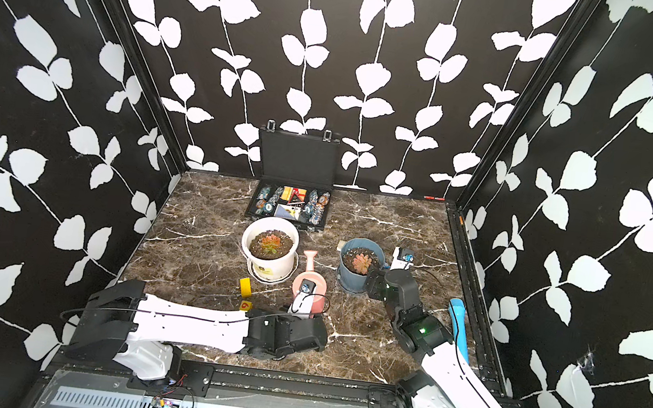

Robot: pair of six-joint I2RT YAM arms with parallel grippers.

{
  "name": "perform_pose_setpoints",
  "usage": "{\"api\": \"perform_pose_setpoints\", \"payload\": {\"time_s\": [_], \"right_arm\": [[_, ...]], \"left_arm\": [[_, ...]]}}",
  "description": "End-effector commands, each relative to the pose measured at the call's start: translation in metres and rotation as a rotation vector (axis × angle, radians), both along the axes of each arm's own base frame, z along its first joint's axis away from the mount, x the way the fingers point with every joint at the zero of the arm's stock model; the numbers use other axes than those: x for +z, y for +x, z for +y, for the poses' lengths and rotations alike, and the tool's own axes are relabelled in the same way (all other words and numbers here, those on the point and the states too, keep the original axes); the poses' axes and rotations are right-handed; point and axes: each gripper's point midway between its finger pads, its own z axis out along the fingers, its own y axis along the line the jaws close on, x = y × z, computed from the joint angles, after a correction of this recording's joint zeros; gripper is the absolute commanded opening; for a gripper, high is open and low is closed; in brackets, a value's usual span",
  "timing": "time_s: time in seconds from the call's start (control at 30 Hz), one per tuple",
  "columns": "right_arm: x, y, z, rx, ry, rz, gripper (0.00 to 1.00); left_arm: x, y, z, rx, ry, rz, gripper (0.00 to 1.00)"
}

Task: Water the succulent around the soil edge
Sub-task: Pick up the watering can from the center of the board.

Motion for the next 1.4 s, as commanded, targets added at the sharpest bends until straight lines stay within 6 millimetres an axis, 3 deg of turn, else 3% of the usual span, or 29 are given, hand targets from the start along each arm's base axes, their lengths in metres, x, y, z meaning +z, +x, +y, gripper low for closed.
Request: {"api": "perform_pose_setpoints", "payload": {"time_s": [0.0,0.33,0.83,1.07,1.17,1.27,1.37], "right_arm": [[0.007,0.005,-0.003,-0.027,0.017,-0.039,0.81],[0.006,0.004,-0.006,-0.043,0.013,-0.038,0.80],[0.006,0.004,-0.008,-0.052,0.007,-0.040,0.80],[0.008,0.003,-0.014,-0.079,0.000,-0.051,0.81],[0.007,0.002,-0.021,-0.119,-0.005,-0.049,0.85],[0.006,0.001,-0.034,-0.190,-0.012,-0.045,0.95],[0.005,0.000,-0.038,-0.210,-0.015,-0.053,0.97]], "left_arm": [[-0.004,0.004,0.004,0.037,0.003,0.053,0.58],[-0.013,0.009,0.000,0.030,0.020,0.079,0.47],[-0.008,0.009,0.024,-0.042,0.122,0.021,0.27],[0.008,0.006,0.037,-0.100,0.116,-0.015,0.13],[0.018,0.003,0.046,-0.136,0.131,-0.019,0.00],[0.031,-0.002,0.058,-0.173,0.147,-0.022,0.00],[0.054,-0.009,0.074,-0.224,0.144,-0.033,0.00]]}}
